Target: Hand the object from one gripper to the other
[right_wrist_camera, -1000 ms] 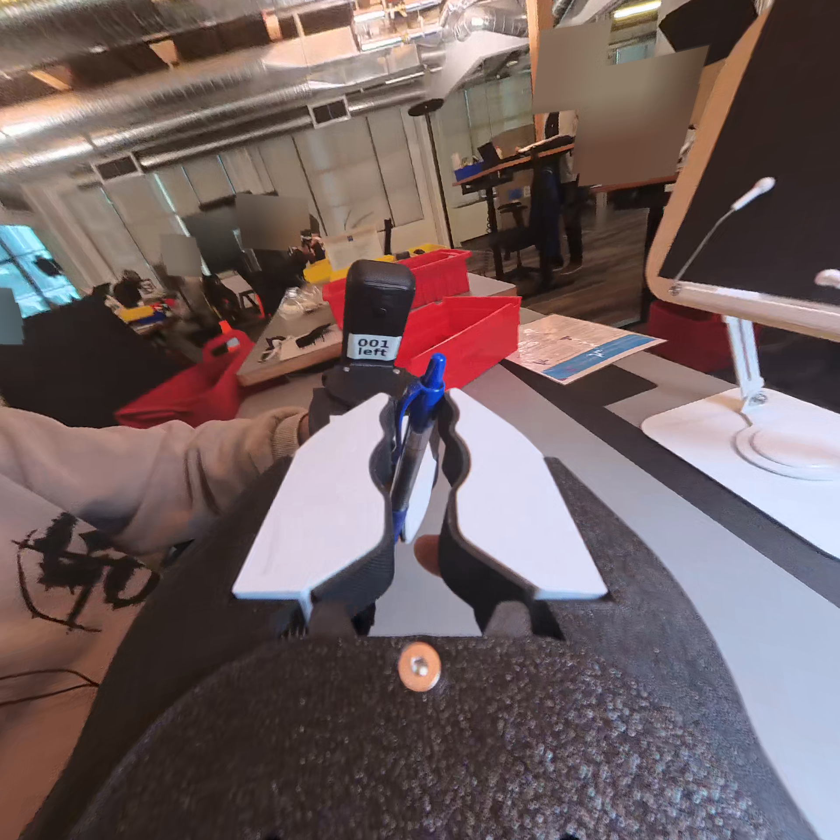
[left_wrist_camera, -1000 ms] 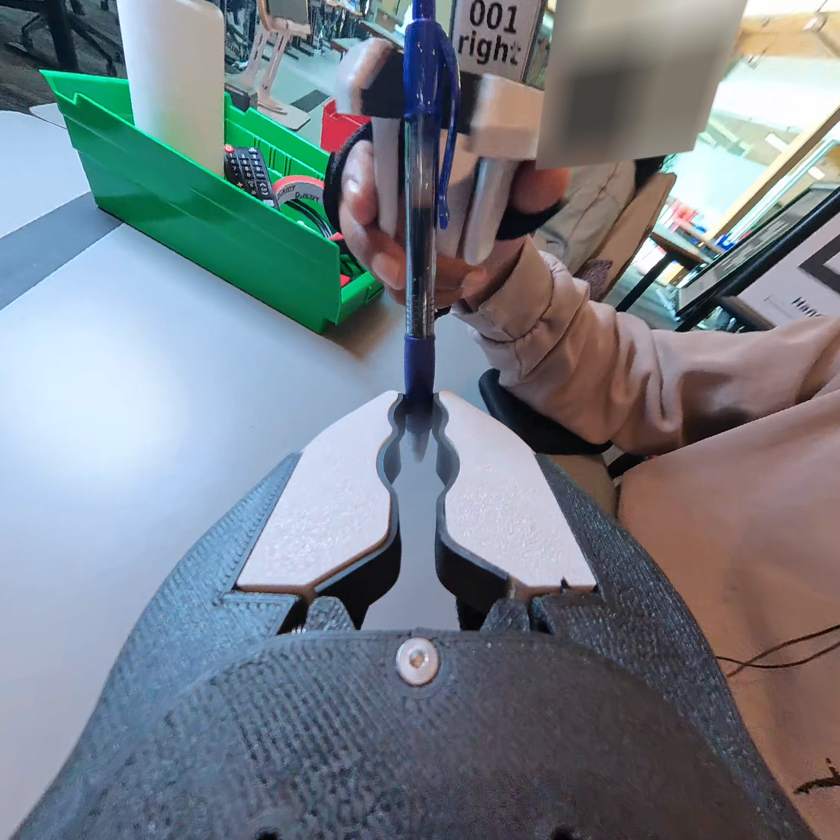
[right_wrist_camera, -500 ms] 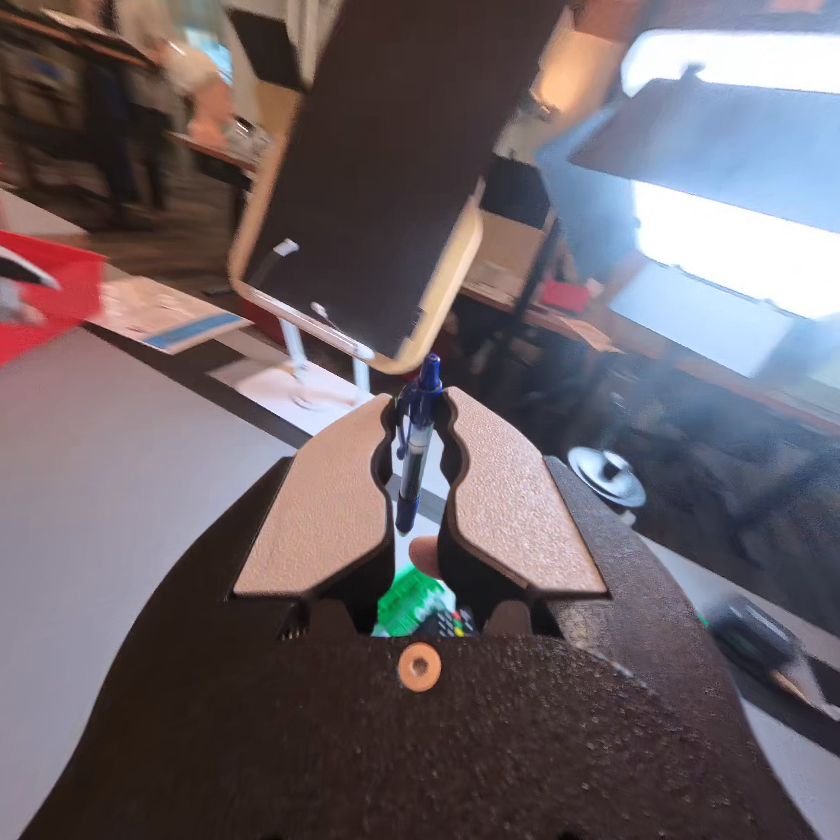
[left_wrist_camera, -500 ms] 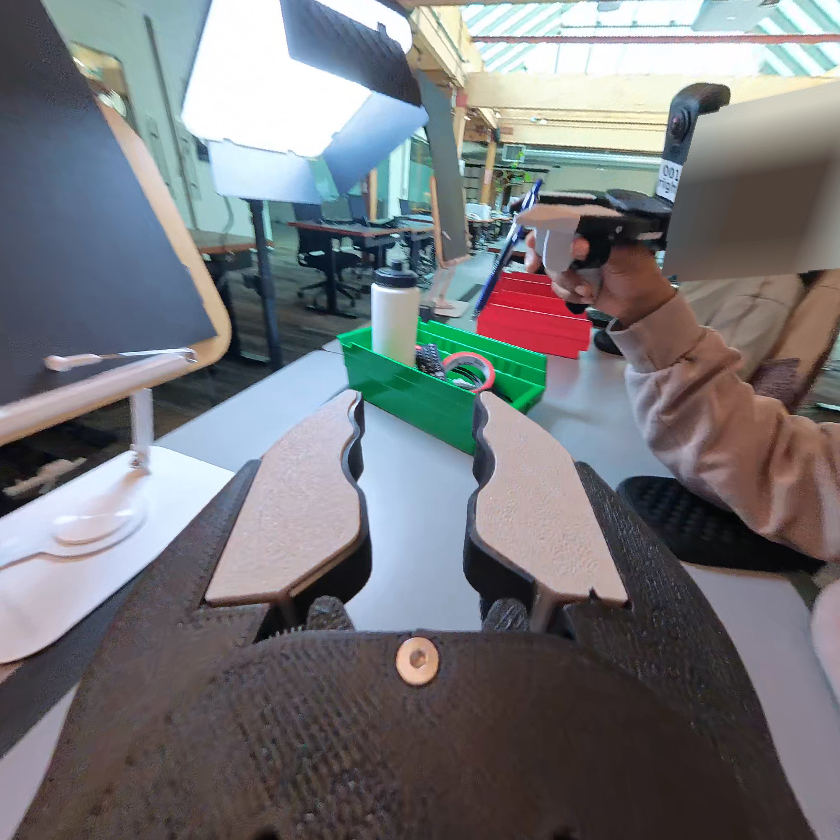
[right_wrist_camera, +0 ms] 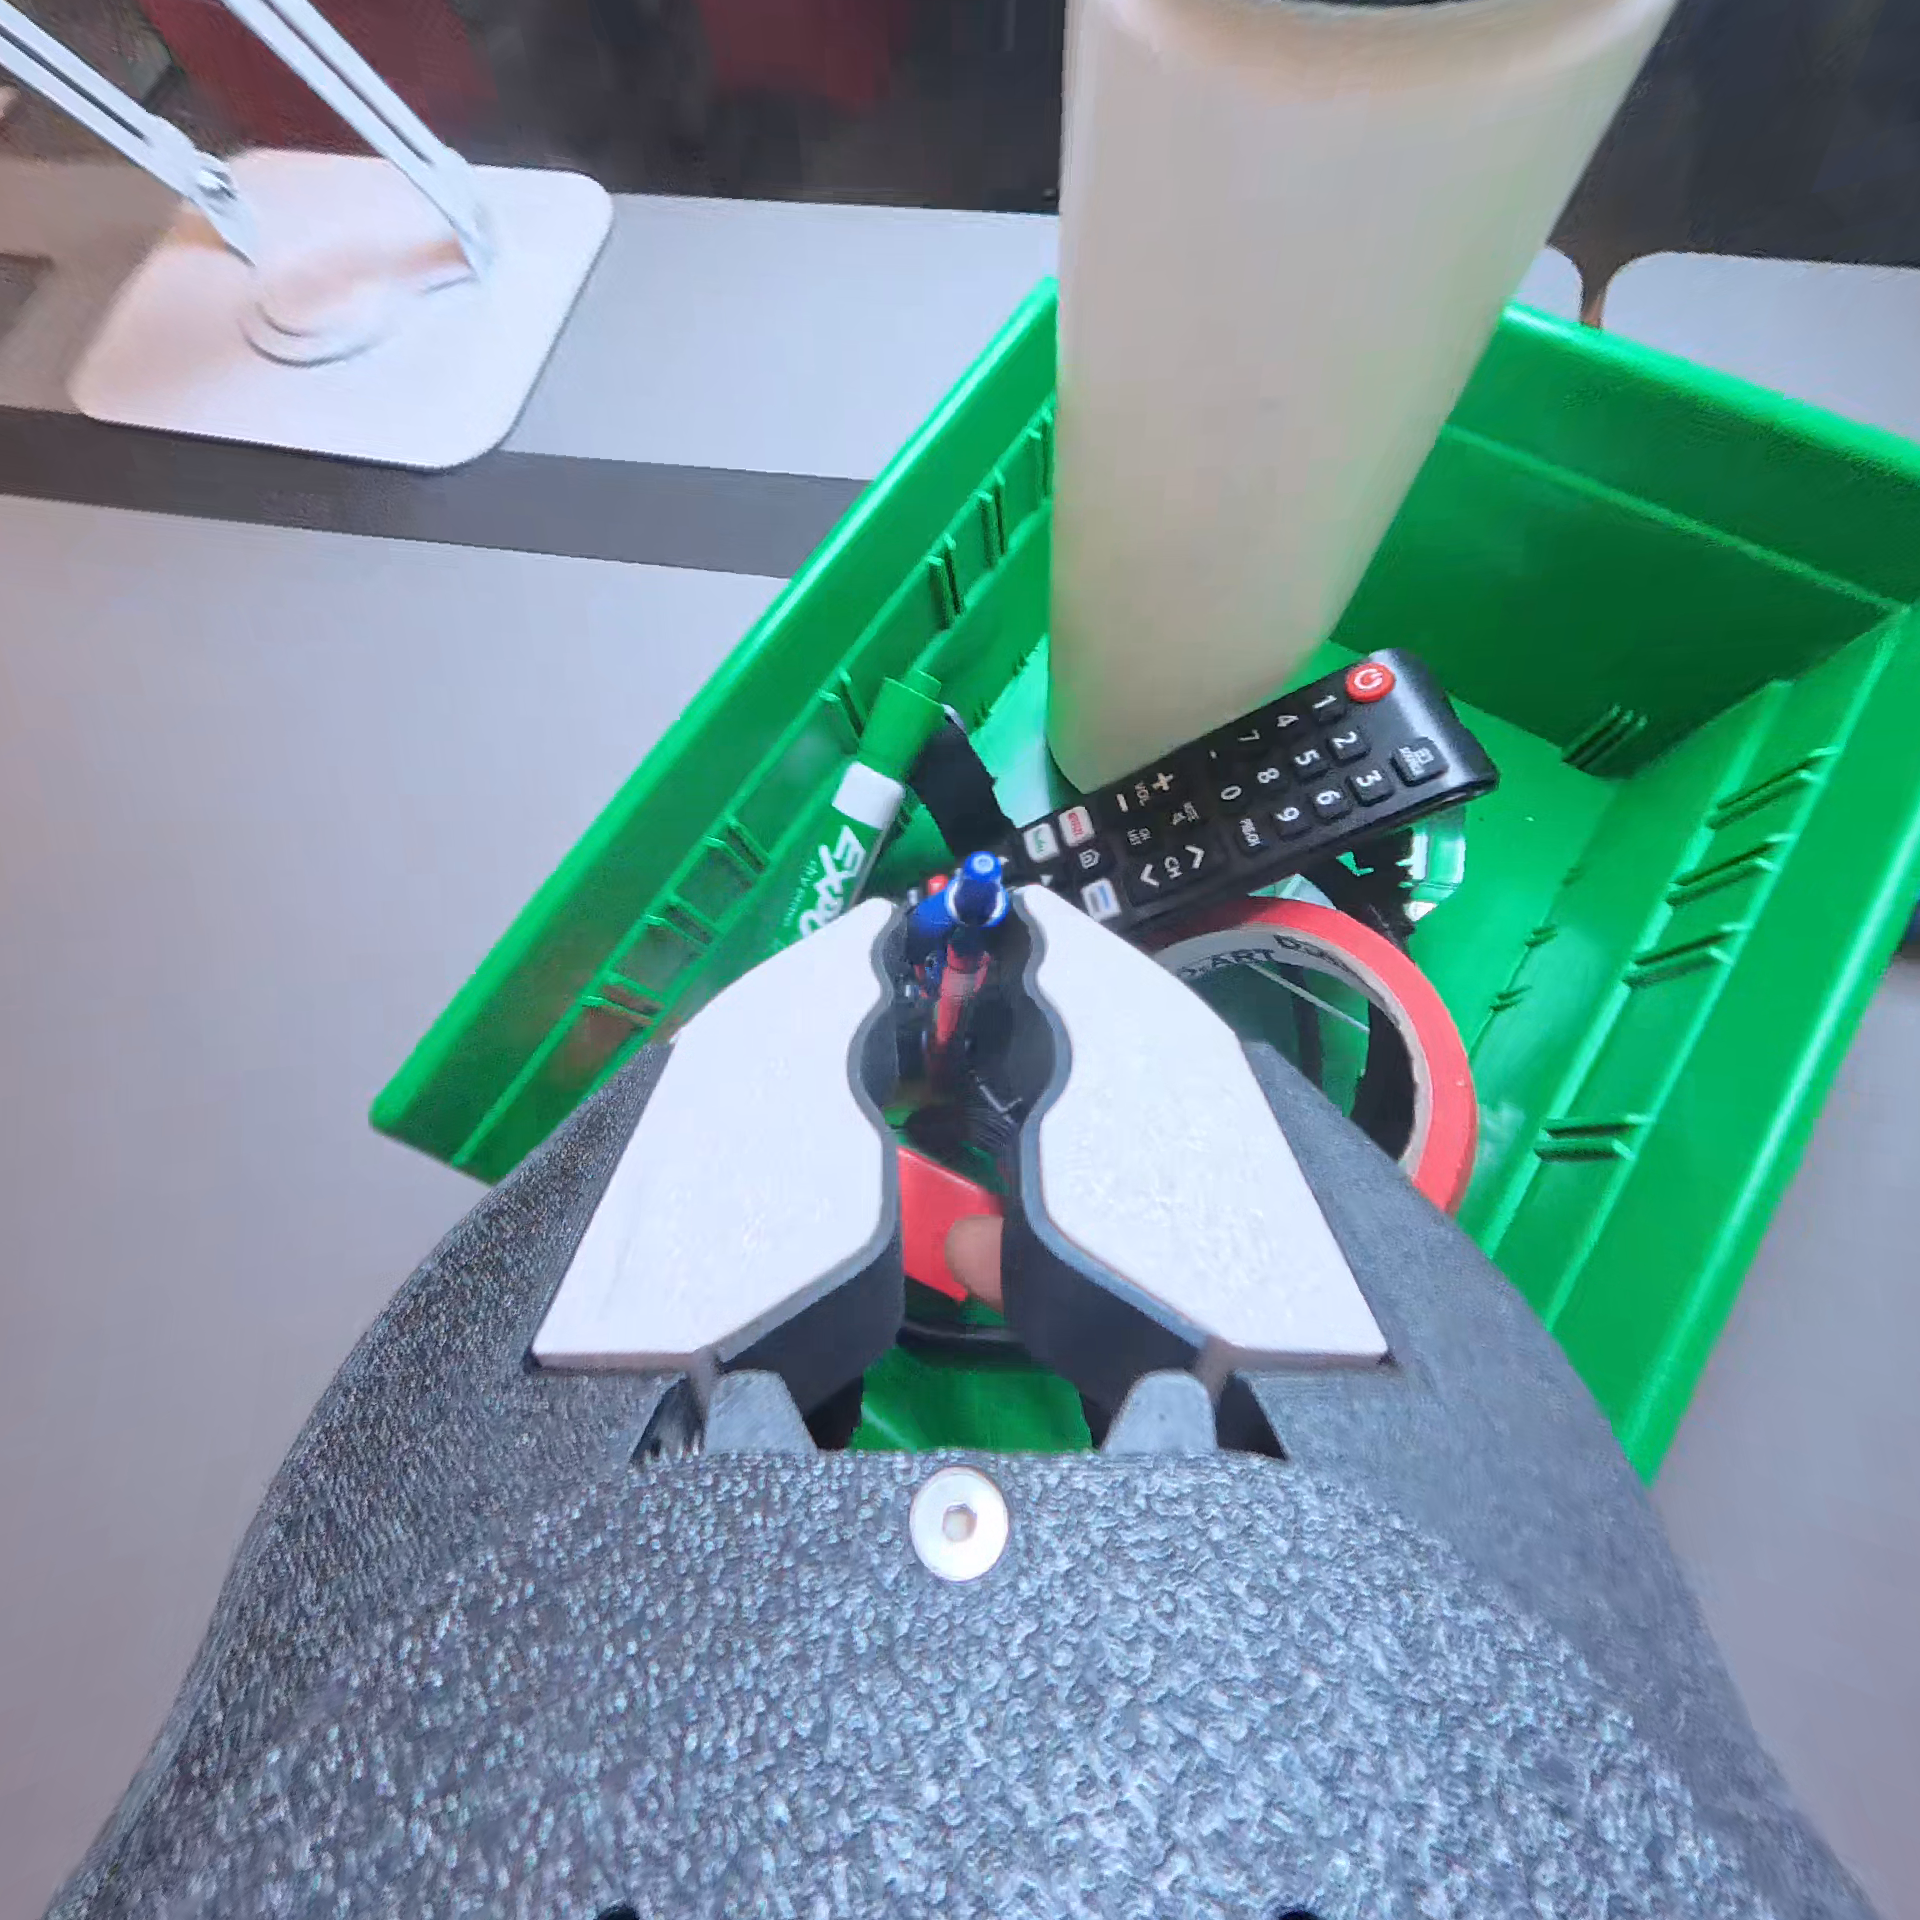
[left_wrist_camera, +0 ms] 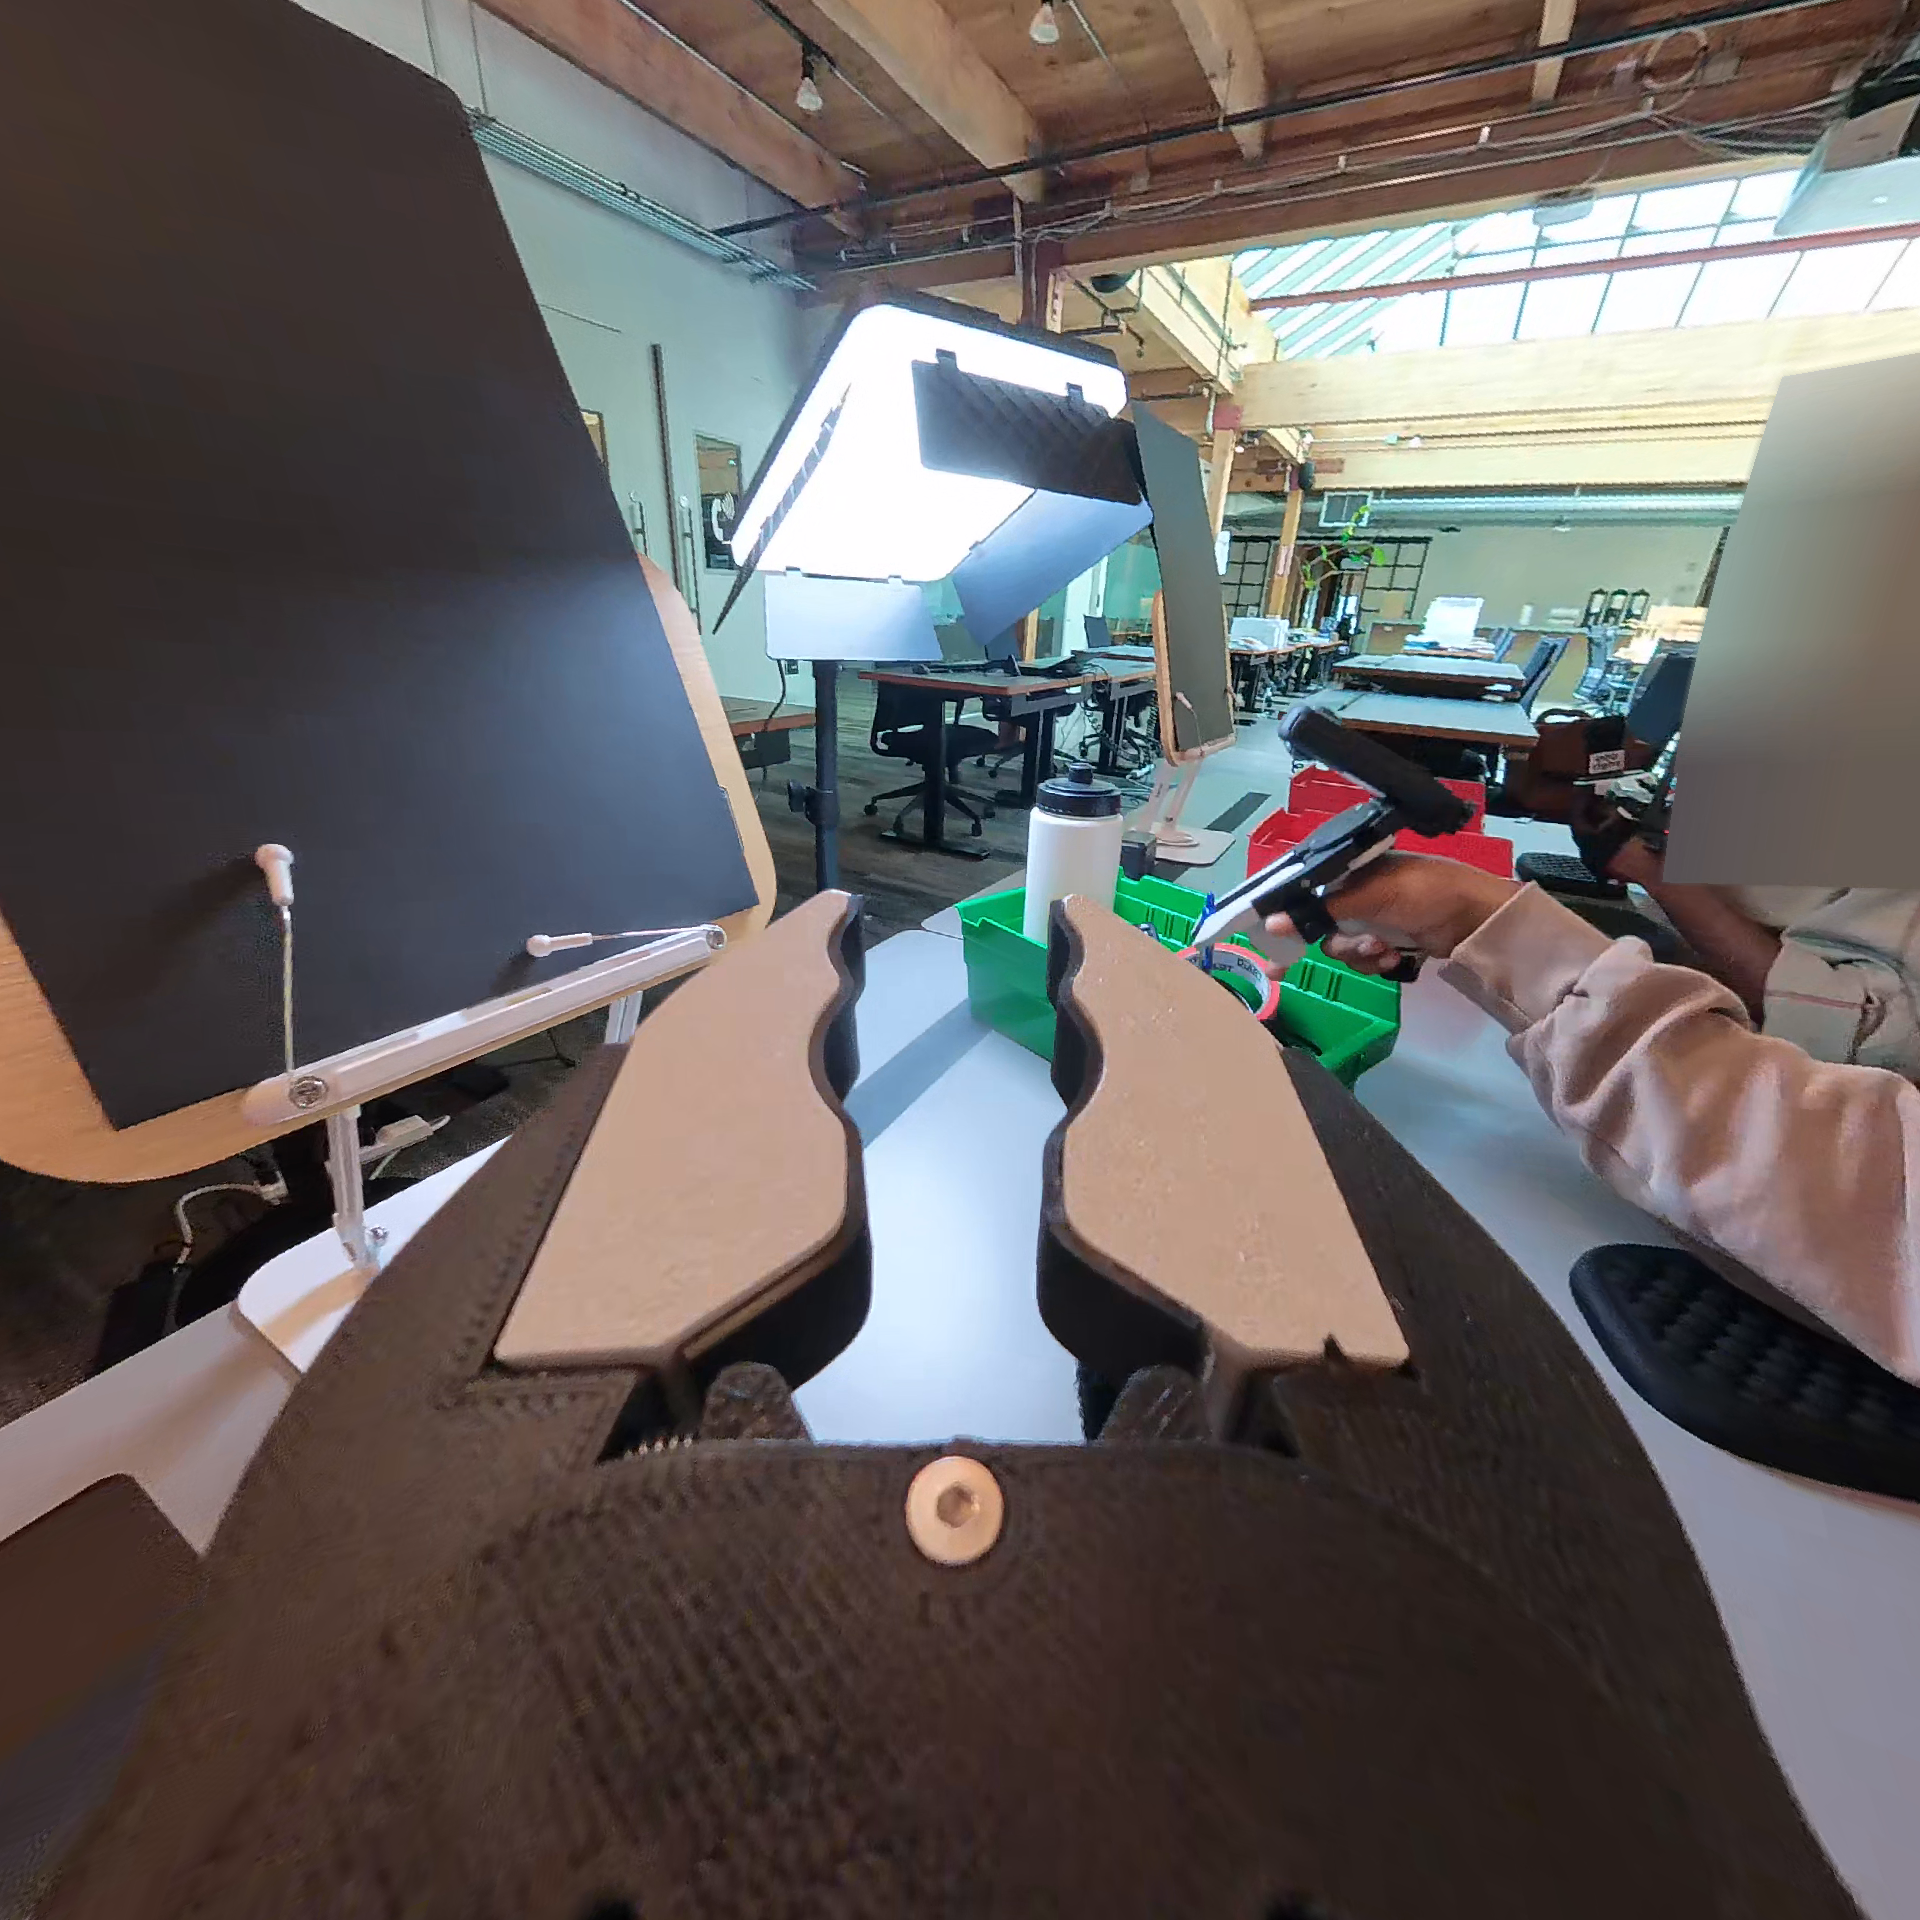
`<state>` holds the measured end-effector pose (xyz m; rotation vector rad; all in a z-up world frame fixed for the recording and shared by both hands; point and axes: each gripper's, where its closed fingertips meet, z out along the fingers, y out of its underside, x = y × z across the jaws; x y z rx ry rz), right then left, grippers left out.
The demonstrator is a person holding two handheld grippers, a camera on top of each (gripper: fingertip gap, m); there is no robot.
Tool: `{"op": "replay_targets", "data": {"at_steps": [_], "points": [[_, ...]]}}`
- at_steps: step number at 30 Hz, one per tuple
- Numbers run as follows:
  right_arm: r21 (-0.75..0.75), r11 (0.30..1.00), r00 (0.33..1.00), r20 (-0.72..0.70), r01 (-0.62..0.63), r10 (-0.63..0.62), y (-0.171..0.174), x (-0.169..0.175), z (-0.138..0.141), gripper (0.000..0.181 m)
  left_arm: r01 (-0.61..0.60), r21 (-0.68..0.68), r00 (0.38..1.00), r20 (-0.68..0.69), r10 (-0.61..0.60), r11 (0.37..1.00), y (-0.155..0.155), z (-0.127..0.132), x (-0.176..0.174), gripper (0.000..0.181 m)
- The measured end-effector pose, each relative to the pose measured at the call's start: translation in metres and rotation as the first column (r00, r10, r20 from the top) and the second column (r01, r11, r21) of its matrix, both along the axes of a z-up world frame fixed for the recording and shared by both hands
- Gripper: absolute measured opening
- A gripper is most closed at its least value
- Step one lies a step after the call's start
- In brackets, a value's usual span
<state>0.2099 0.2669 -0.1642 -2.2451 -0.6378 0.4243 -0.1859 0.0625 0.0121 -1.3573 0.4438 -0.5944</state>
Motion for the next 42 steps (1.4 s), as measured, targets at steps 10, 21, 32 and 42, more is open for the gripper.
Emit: {"op": "replay_targets", "data": {"at_steps": [10, 21, 32, 42], "points": [[0.418, 0.88, 0.971, -0.167, 0.225, -0.169, 0.019, 0.031, 0.089, 0.044, -0.089, 0.015, 0.996, -0.018, 0.089, 0.996, 0.003, 0.002, -0.023, 0.033], [0.685, 0.704, 0.937, -0.339, 0.185, 0.085, -0.048, 0.003, 0.199, 0.035, -0.4, 0.059, 0.906, -0.128, 0.404, 0.915, -0.009, 0.015, -0.109, 0.034], [0.747, 0.66, 0.909, -0.326, 0.079, 0.261, -0.089, -0.035, 0.226, 0.023, -0.784, -0.209, 0.62, -0.297, 0.726, 0.584, -0.049, -0.049, -0.286, 0.033], [0.658, 0.74, 0.8, -0.368, -0.137, 0.475, -0.107, -0.106, 0.203, 0.019, -0.807, -0.525, 0.576, -0.599, 0.556, 0.27, -0.031, -0.15, -0.381, 0.034]]}}
